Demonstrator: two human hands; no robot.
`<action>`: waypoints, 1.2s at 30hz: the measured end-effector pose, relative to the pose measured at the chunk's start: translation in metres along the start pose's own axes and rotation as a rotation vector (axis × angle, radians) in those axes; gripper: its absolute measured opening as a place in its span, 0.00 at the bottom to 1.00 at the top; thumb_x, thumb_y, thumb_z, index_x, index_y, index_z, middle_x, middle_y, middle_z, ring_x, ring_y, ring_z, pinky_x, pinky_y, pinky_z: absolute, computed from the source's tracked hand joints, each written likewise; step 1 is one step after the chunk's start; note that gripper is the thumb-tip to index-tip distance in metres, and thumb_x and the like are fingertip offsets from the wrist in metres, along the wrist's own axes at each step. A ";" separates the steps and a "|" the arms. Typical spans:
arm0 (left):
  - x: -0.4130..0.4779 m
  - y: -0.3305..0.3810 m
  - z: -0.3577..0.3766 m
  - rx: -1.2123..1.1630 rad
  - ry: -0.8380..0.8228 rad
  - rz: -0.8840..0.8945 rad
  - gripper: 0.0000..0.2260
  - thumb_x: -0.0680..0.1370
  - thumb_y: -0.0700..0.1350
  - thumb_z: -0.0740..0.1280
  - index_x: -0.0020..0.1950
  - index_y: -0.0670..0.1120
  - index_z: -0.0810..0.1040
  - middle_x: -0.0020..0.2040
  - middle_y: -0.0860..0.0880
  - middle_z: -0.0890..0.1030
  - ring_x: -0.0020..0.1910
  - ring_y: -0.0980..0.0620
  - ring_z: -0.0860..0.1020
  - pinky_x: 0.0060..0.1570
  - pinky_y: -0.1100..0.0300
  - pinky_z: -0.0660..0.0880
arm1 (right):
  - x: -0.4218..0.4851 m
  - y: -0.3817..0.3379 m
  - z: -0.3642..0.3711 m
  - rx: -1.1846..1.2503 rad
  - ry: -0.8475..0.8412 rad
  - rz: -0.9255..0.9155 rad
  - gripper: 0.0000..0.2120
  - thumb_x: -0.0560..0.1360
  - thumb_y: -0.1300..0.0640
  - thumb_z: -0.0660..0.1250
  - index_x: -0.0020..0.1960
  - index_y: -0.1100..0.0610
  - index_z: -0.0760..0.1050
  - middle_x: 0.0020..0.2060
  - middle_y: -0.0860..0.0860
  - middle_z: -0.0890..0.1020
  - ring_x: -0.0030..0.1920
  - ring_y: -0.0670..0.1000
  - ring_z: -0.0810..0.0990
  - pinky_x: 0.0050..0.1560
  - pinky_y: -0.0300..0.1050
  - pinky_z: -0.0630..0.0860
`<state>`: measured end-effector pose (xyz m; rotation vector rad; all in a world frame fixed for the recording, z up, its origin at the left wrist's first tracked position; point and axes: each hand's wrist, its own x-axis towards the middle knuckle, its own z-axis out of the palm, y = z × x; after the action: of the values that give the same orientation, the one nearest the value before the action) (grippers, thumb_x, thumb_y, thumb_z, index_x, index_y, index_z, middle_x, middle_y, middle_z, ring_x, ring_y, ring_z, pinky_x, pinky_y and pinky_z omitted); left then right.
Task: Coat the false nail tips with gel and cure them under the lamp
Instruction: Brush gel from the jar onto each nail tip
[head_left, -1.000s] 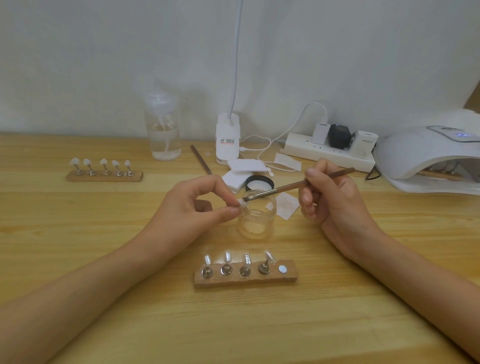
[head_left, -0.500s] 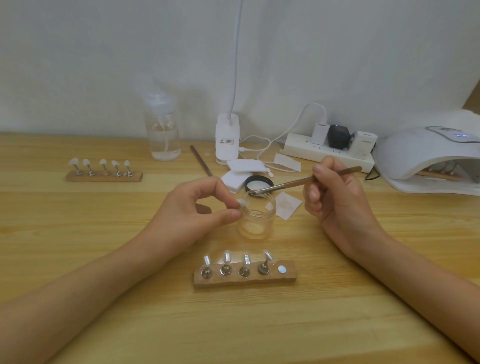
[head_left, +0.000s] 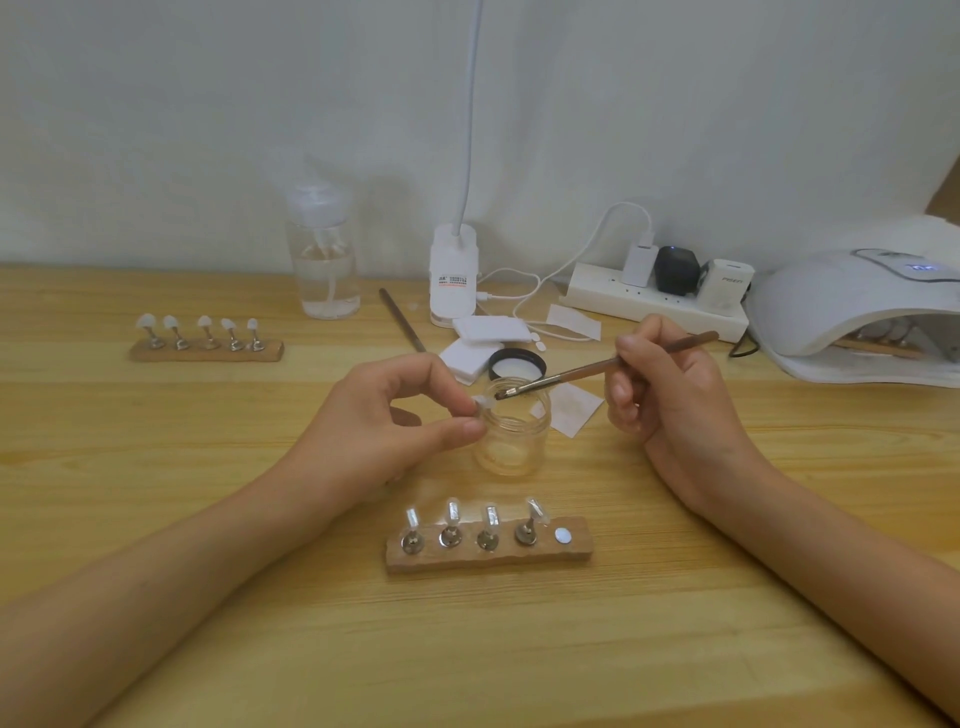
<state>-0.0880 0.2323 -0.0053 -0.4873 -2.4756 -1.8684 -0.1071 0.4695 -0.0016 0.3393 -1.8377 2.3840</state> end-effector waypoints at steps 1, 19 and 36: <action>0.000 0.000 0.000 0.002 -0.003 -0.002 0.10 0.65 0.53 0.76 0.38 0.50 0.80 0.34 0.55 0.82 0.21 0.58 0.66 0.22 0.67 0.64 | 0.000 -0.001 0.000 0.013 -0.008 -0.005 0.11 0.78 0.58 0.63 0.38 0.54 0.66 0.24 0.49 0.73 0.25 0.45 0.69 0.25 0.35 0.67; 0.003 -0.005 -0.001 0.026 0.009 0.004 0.13 0.63 0.59 0.77 0.39 0.52 0.80 0.36 0.33 0.79 0.22 0.55 0.66 0.22 0.65 0.64 | -0.001 0.000 0.000 0.000 0.000 -0.018 0.12 0.79 0.59 0.63 0.38 0.54 0.66 0.24 0.49 0.73 0.24 0.45 0.70 0.25 0.35 0.67; 0.001 -0.003 -0.001 0.014 0.016 0.029 0.12 0.63 0.56 0.76 0.38 0.51 0.81 0.31 0.43 0.78 0.21 0.57 0.66 0.23 0.68 0.64 | 0.000 0.002 0.001 -0.028 -0.047 -0.019 0.09 0.74 0.55 0.66 0.39 0.55 0.67 0.25 0.50 0.75 0.25 0.46 0.71 0.25 0.36 0.68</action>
<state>-0.0899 0.2310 -0.0080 -0.5032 -2.4559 -1.8361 -0.1076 0.4684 -0.0028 0.4112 -1.8768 2.3552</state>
